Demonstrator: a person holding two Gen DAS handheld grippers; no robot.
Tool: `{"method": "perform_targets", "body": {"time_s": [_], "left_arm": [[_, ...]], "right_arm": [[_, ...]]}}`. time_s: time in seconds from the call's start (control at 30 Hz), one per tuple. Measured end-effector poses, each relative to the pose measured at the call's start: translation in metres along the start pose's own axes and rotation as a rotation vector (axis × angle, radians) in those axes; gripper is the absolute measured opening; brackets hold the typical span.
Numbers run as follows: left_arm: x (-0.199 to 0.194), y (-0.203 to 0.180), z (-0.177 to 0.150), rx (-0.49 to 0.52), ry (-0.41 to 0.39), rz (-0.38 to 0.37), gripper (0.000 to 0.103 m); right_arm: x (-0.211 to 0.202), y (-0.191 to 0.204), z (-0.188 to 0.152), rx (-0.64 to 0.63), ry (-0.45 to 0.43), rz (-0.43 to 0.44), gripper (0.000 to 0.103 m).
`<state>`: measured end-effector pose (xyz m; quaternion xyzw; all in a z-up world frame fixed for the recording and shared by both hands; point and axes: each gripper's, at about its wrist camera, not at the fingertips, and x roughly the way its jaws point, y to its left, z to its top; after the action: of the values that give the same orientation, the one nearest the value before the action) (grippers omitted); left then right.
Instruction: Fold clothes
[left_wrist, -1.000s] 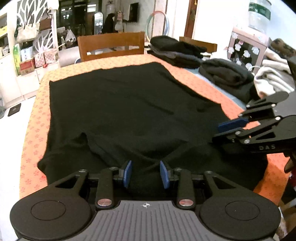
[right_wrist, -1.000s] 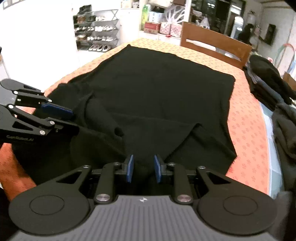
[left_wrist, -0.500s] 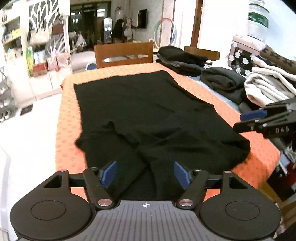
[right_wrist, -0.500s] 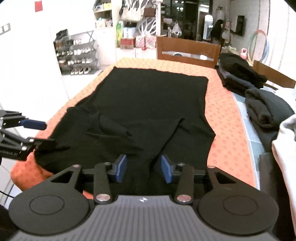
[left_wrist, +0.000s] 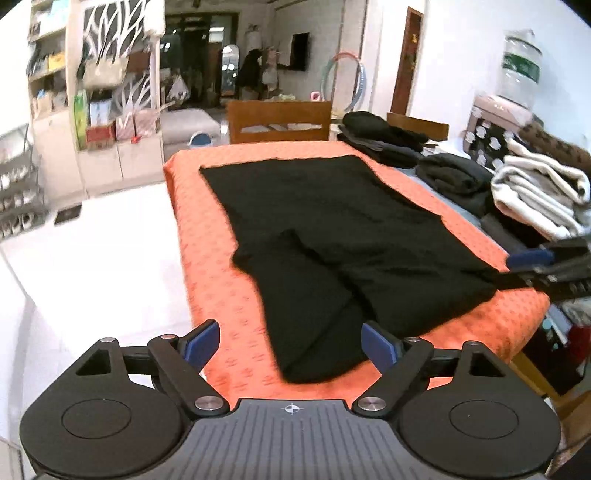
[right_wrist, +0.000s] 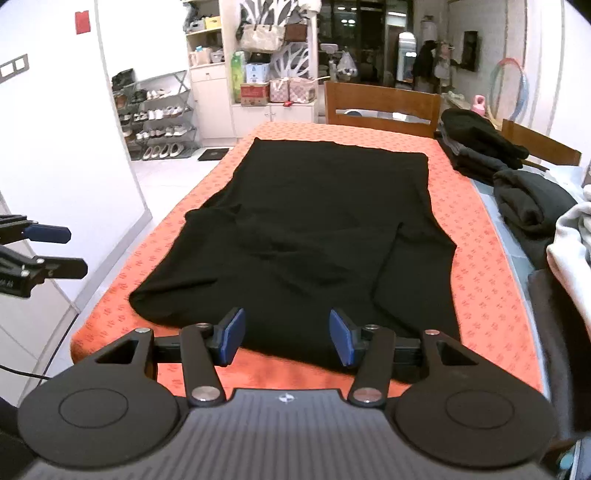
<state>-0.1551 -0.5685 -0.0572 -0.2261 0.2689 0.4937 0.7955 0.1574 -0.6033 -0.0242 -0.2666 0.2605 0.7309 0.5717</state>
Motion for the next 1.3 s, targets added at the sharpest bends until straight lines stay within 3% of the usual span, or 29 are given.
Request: {"method": "perform_targets", "body": {"time_s": [0.1,0.2,0.33,0.6,0.97,1.3], "left_arm": [[0.006,0.034,0.001,0.048,0.025,-0.032,0.085],[0.013,0.073,0.01,0.098,0.05,-0.109,0.085],[0.021,0.116,0.027,0.267,0.033,-0.203,0.085],[0.056,0.169,0.064,0.449,0.03,-0.322,0.085],[0.162,0.181,0.135,0.664,0.013,-0.445,0.085],[0.271,0.172,0.21,0.76,0.053,-0.522,0.085]], "right_arm": [[0.001,0.028,-0.003,0.021,-0.009,-0.032,0.059],[0.007,0.059,-0.006,0.073,-0.021,-0.061,0.06],[0.02,0.099,-0.009,0.208,-0.021,-0.119,0.06],[0.052,0.147,-0.005,0.386,-0.028,-0.286,0.061],[0.094,0.162,0.016,0.513,-0.049,-0.439,0.061],[0.128,0.158,0.034,0.689,0.022,-0.587,0.06]]}}
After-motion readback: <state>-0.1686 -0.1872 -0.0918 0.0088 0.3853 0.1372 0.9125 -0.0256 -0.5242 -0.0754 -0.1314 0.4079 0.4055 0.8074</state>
